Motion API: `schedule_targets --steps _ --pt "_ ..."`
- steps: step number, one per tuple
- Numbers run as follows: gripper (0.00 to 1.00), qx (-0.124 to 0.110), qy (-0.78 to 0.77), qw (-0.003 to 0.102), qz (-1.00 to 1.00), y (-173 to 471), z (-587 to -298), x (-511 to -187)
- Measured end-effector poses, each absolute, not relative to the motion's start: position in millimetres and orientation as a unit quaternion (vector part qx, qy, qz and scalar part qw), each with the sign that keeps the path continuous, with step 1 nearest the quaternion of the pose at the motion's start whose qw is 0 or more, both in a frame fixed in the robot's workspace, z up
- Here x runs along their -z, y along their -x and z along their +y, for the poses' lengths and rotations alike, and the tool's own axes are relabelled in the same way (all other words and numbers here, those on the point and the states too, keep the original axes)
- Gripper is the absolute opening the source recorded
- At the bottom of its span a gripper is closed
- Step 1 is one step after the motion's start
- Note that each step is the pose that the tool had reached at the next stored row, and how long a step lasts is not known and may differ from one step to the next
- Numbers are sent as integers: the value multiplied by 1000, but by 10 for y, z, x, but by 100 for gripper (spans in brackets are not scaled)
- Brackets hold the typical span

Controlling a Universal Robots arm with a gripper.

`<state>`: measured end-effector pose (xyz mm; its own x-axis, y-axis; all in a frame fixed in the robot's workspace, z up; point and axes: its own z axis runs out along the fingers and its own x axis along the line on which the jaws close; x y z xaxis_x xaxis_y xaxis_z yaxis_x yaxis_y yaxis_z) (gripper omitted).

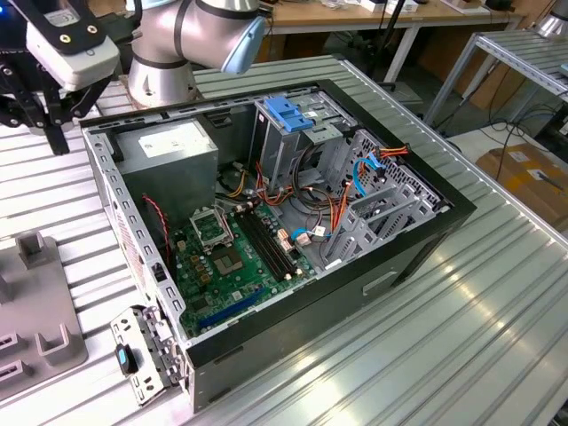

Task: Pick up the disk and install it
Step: 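Reach for the disk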

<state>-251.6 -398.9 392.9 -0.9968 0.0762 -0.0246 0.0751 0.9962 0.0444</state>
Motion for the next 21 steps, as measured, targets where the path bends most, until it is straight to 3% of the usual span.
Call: schedule_targets --steps 21 --pt "11 -22 -38 13 999 3054 -3989 -3927"
